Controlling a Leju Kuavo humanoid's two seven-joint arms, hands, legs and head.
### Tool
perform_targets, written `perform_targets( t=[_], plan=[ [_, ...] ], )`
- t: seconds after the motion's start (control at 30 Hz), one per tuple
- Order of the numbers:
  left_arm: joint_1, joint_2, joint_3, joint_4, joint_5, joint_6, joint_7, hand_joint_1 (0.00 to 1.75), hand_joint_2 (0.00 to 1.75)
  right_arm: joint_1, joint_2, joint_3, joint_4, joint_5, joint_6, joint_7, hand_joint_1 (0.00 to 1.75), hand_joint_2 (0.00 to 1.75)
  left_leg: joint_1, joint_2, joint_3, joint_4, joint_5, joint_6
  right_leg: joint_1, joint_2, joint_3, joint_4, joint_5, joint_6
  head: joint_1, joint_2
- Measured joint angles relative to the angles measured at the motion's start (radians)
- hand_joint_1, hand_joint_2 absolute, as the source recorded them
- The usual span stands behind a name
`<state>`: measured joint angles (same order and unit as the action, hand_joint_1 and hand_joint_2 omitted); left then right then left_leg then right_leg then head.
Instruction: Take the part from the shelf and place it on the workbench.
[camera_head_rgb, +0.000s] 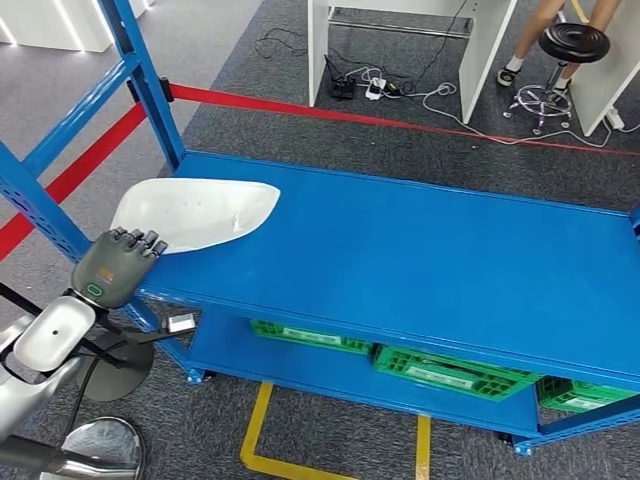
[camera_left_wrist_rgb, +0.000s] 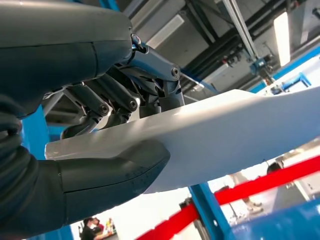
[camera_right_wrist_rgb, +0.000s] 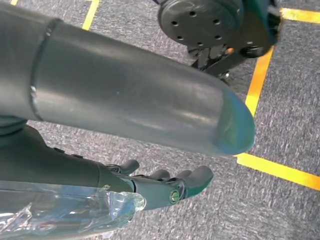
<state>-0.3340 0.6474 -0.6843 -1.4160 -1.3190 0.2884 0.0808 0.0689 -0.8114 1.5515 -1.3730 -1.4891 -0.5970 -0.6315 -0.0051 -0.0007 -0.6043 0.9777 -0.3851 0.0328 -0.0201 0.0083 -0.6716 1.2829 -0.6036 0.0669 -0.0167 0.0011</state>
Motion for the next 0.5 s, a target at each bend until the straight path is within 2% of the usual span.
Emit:
perform_targets(
  t=[0.03, 0.07, 0.13, 0.17, 0.2, 0.3, 0.33, 0.37, 0.4, 0.47, 0.5],
  plan=[
    [0.008, 0.0, 0.0, -0.002, 0.0, 0.0, -0.002, 1.75, 1.75, -0.002, 0.001, 0.0, 0.002, 0.0, 0.007, 0.001, 0.0, 0.0, 0.001, 0.0, -0.001, 0.0, 0.001, -0.002, -0.001, 0.0, -0.001, 0.006, 0.01, 0.002, 0.0, 0.0],
    [0.014, -0.001, 0.0, -0.004, 0.001, 0.0, -0.01, 1.75, 1.75, -0.009, 0.006, -0.002, 0.009, 0.0, 0.02, 0.007, 0.0, 0.0, 0.002, 0.0, -0.001, 0.0, 0.003, -0.004, -0.002, -0.001, 0.019, -0.031, 0.039, 0.003, 0.0, 0.0],
    [0.009, -0.008, -0.007, -0.006, 0.004, -0.006, -0.036, 1.75, 1.75, -0.043, 0.044, -0.016, 0.055, 0.002, 0.061, 0.052, 0.0, 0.0, 0.006, 0.0, -0.004, 0.002, 0.009, -0.015, -0.003, 0.001, 0.095, -0.172, 0.101, 0.006, 0.0, 0.0],
    [-0.002, -0.015, -0.014, -0.006, 0.006, -0.011, -0.047, 1.75, 1.75, -0.067, 0.074, -0.028, 0.089, 0.004, 0.083, 0.086, 0.0, 0.0, 0.007, -0.001, -0.008, 0.003, 0.013, -0.021, -0.002, 0.004, 0.123, -0.224, 0.121, 0.003, 0.0, 0.0],
    [-0.016, -0.024, -0.023, -0.005, 0.009, -0.016, -0.052, 1.75, 1.75, -0.091, 0.108, -0.044, 0.127, 0.008, 0.104, 0.121, 0.0, 0.0, 0.007, -0.002, -0.012, 0.006, 0.018, -0.028, -0.001, 0.007, 0.136, -0.253, 0.128, -0.003, 0.0, 0.0],
    [-0.048, -0.044, -0.053, -0.003, 0.019, -0.022, -0.048, 1.75, 1.75, -0.131, 0.183, -0.097, 0.208, 0.033, 0.143, 0.172, 0.0, 0.0, 0.006, -0.005, -0.023, 0.011, 0.03, -0.045, -0.001, 0.01, 0.118, -0.249, 0.135, -0.028, -0.002, 0.0],
    [-0.054, -0.046, -0.061, -0.003, 0.023, -0.021, -0.045, 1.75, 1.75, -0.132, 0.197, -0.113, 0.225, 0.046, 0.146, 0.18, 0.0, 0.0, 0.006, -0.005, -0.03, 0.02, 0.018, -0.05, -0.002, 0.008, 0.111, -0.247, 0.141, -0.037, -0.003, 0.0],
    [-0.058, -0.047, -0.069, -0.002, 0.027, -0.021, -0.043, 1.75, 1.75, -0.13, 0.206, -0.13, 0.239, 0.059, 0.147, 0.185, 0.0, 0.0, 0.007, -0.004, -0.042, 0.046, -0.01, -0.056, -0.003, 0.006, 0.102, -0.247, 0.148, -0.046, -0.004, 0.0],
    [-0.062, -0.048, -0.076, -0.001, 0.029, -0.02, -0.04, 1.75, 1.75, -0.127, 0.213, -0.146, 0.25, 0.069, 0.147, 0.188, 0.0, 0.0, 0.007, -0.004, -0.061, 0.092, -0.05, -0.06, -0.003, 0.004, 0.092, -0.247, 0.157, -0.053, -0.005, 0.0],
    [-0.067, -0.05, -0.087, 0.0, 0.033, -0.019, -0.037, 1.75, 1.75, -0.119, 0.222, -0.174, 0.265, 0.083, 0.147, 0.194, 0.0, 0.0, 0.008, -0.003, -0.104, 0.225, -0.138, -0.066, -0.002, 0.002, 0.067, -0.246, 0.175, -0.058, -0.006, 0.0],
    [-0.068, -0.051, -0.093, 0.0, 0.033, -0.019, -0.036, 1.75, 1.75, -0.115, 0.226, -0.185, 0.271, 0.089, 0.145, 0.199, 0.0, 0.0, 0.008, -0.003, -0.114, 0.276, -0.162, -0.066, -0.001, 0.001, 0.054, -0.246, 0.184, -0.059, -0.006, 0.0]
  ],
)
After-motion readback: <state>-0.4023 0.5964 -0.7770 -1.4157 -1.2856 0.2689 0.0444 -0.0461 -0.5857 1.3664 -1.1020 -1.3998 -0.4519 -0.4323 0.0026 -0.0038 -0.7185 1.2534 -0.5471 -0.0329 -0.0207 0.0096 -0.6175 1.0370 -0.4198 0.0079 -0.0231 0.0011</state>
